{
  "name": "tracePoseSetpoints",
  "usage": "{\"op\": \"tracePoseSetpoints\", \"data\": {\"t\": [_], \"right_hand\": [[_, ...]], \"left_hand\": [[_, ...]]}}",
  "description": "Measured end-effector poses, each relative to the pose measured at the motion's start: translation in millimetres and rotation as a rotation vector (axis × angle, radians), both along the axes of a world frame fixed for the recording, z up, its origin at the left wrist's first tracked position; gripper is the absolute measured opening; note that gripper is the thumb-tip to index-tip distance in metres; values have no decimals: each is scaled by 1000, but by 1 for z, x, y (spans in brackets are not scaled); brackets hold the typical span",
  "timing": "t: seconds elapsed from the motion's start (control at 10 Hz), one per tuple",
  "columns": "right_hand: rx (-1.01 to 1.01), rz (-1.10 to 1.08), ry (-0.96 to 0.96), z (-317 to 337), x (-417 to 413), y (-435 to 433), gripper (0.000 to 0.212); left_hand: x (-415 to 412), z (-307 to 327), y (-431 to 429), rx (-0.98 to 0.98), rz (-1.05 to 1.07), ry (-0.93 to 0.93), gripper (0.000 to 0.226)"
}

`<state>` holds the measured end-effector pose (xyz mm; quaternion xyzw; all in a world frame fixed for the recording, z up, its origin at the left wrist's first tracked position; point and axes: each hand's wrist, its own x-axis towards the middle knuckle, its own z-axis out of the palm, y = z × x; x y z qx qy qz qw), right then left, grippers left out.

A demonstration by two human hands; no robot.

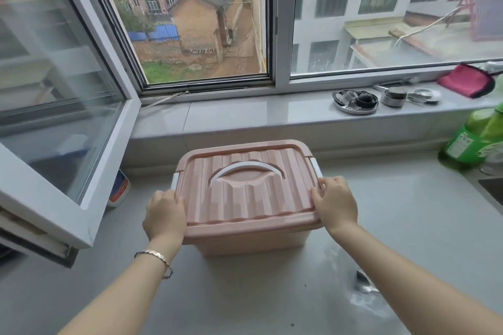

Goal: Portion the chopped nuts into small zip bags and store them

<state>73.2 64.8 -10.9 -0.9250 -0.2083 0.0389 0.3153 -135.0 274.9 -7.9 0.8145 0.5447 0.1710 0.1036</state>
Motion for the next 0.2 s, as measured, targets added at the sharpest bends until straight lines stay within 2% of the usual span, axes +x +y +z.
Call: {"op": "tracePoseSetpoints", "data": {"t": [0.1, 0.2], "right_hand": [[-248, 80, 128, 22, 10, -1, 26], [-573, 236, 252, 65, 17, 0, 21]], "left_hand": [[13, 24, -5, 45, -78, 493, 37], [41, 61, -13, -114, -234, 324, 56]]}}
